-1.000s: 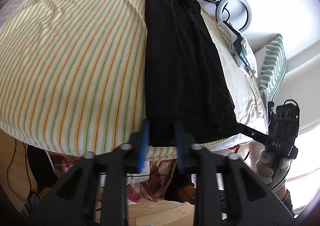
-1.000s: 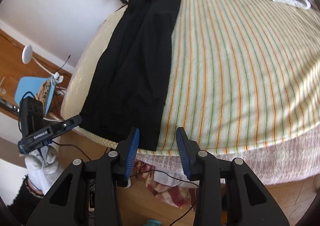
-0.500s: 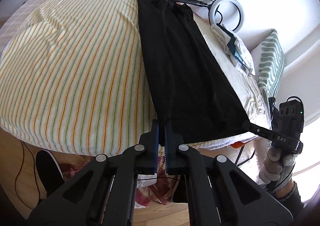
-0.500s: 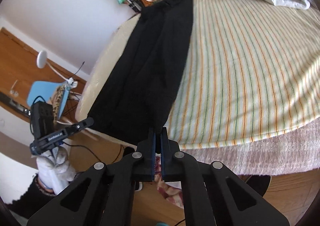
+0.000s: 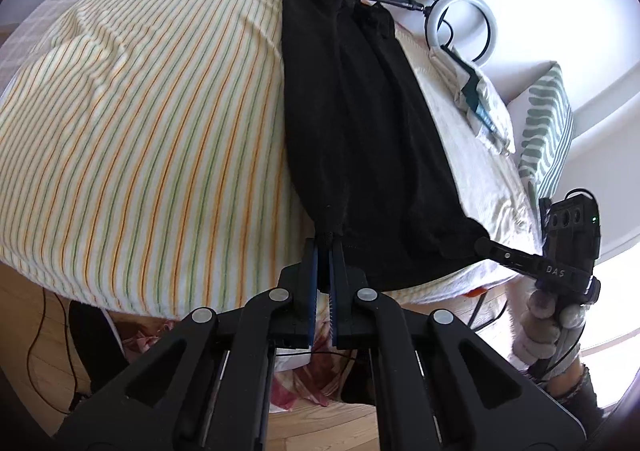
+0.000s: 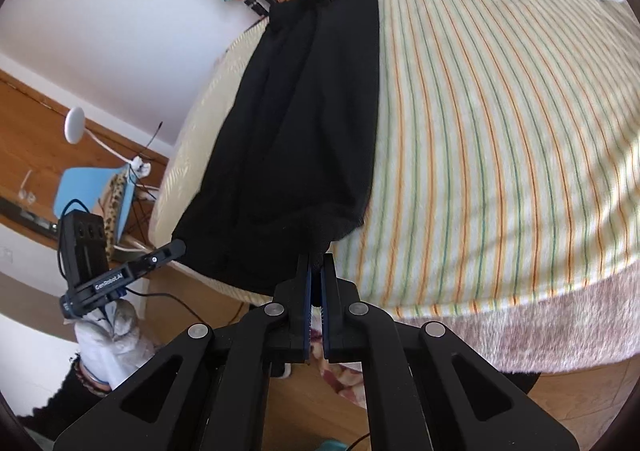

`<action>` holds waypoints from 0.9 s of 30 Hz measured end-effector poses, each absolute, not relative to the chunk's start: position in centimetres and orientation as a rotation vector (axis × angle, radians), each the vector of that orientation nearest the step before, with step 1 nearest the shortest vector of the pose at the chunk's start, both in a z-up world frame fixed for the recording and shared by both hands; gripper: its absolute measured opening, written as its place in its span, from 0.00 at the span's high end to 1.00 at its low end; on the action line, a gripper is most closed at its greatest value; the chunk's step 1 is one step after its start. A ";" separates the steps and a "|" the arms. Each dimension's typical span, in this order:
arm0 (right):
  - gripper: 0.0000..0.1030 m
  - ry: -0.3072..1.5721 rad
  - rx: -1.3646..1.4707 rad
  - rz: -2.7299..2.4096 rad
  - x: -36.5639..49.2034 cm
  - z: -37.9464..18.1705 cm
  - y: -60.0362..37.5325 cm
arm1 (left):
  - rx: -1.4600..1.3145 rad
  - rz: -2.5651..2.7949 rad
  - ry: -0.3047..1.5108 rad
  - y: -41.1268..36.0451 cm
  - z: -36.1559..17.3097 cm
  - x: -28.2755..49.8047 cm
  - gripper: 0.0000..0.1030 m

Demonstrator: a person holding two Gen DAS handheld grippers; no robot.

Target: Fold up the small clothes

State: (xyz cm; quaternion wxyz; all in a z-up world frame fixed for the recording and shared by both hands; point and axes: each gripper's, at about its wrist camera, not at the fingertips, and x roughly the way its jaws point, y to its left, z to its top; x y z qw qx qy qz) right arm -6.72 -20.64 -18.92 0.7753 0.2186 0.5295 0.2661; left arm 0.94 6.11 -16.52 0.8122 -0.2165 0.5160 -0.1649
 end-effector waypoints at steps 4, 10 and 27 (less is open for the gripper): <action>0.98 1.116 0.490 0.581 -5.3 -17.8 -20.2 | -0.483 -0.348 1.072 6.3 -14.7 2.9 0.98; 0.98 1.073 0.561 0.576 -2.5 -16.4 -20.9 | -0.527 -0.329 1.034 6.7 -13.0 7.1 0.98; 0.98 1.067 0.554 0.481 7.5 -18.7 -21.7 | -0.507 -0.246 1.068 5.8 -16.3 17.2 0.98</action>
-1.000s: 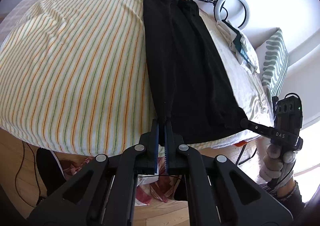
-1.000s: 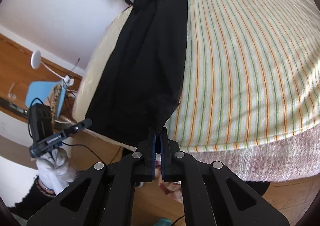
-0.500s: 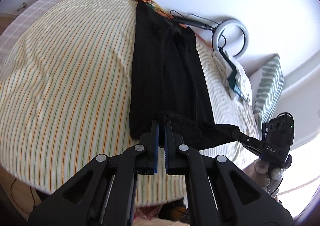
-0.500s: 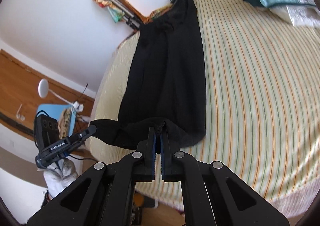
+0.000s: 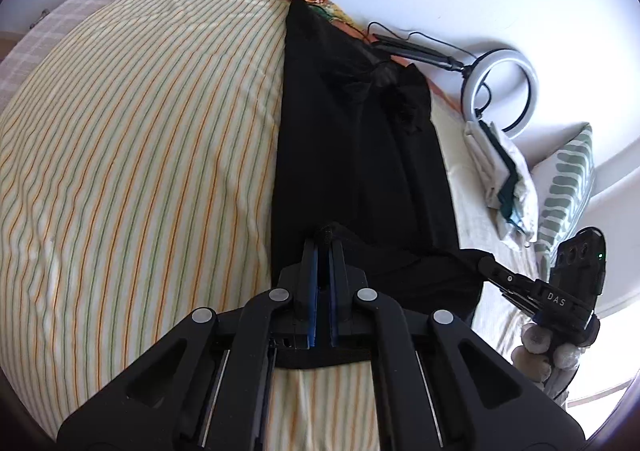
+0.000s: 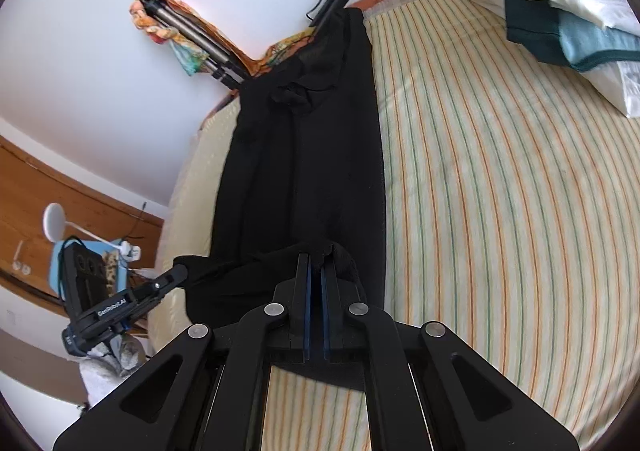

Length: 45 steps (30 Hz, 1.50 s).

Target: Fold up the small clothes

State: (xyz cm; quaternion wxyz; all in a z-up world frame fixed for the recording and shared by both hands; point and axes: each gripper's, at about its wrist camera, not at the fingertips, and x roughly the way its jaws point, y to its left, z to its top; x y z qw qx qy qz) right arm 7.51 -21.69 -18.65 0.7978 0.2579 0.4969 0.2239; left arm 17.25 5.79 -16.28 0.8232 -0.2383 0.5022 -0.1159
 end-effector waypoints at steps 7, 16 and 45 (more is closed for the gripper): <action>0.93 1.103 0.501 0.443 8.4 -19.8 -21.2 | -0.494 -0.237 1.067 6.0 -16.9 18.2 0.94; 0.85 1.007 0.362 0.517 6.2 -16.4 -21.4 | -0.319 -0.328 0.989 6.0 -13.6 15.7 0.70; 0.83 1.019 0.295 0.526 11.3 -18.3 -19.6 | -0.124 -0.263 0.968 3.5 -15.5 22.8 0.79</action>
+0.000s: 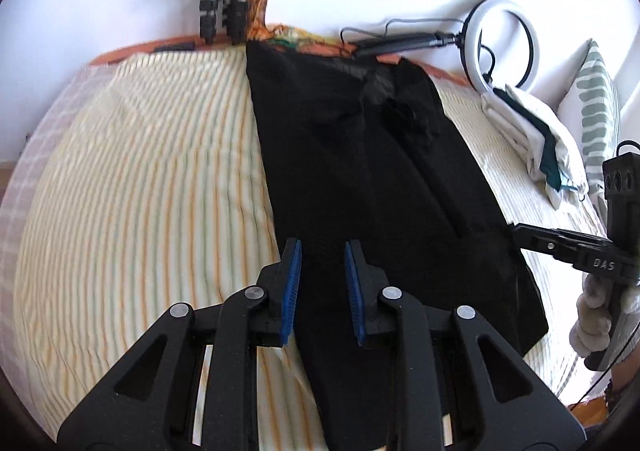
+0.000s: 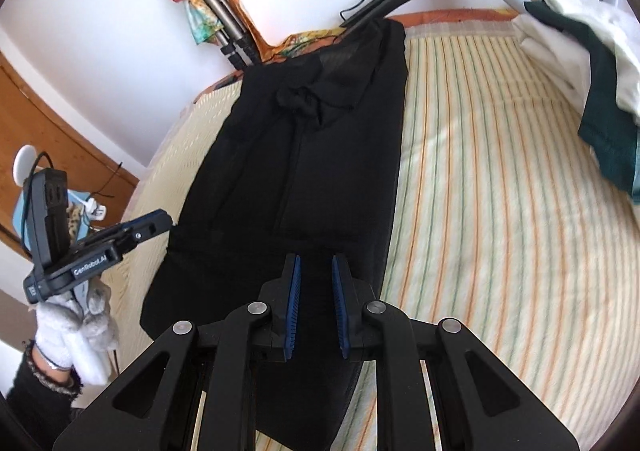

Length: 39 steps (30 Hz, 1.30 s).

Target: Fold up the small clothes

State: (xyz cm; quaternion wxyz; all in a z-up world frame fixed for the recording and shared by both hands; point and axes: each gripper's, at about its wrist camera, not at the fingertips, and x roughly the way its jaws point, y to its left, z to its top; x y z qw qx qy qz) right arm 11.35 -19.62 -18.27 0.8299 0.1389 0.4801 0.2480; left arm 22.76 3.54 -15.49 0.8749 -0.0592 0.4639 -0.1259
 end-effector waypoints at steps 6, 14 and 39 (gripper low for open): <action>0.70 0.986 0.310 0.527 13.6 -16.4 -21.0 | -0.132 -0.267 0.954 4.8 -14.8 25.2 0.79; 0.70 0.962 0.235 0.479 20.2 -14.1 -21.6 | -0.092 -0.267 0.945 5.6 -13.4 31.4 0.79; 0.83 0.991 0.317 0.444 35.0 -16.9 -17.2 | -0.127 -0.190 0.938 7.7 -17.6 44.1 0.78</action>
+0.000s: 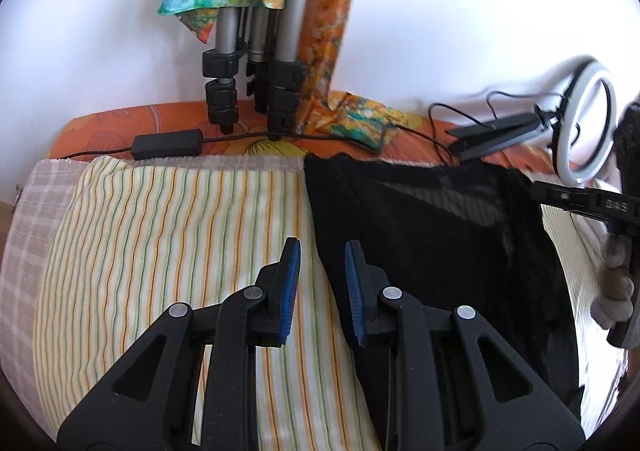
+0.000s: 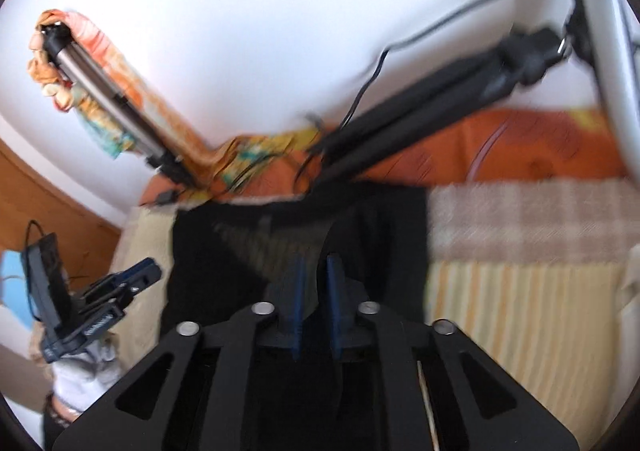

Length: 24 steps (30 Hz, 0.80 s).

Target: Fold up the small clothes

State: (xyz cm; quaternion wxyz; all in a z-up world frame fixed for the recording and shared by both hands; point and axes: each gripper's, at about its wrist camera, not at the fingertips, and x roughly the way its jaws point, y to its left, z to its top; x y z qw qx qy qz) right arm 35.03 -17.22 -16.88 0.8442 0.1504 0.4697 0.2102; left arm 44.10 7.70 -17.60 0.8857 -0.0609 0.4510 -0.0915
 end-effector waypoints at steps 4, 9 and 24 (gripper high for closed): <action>0.82 0.908 0.429 0.491 35.1 -16.3 -20.4 | -0.166 -0.175 0.935 8.2 -18.2 45.4 0.78; 0.82 0.962 0.390 0.345 36.4 -18.3 -22.5 | -0.179 -0.179 0.951 7.9 -19.0 46.9 0.78; 0.97 0.948 0.259 0.400 38.9 -19.7 -19.1 | -0.040 -0.168 0.895 4.2 -19.7 48.3 0.99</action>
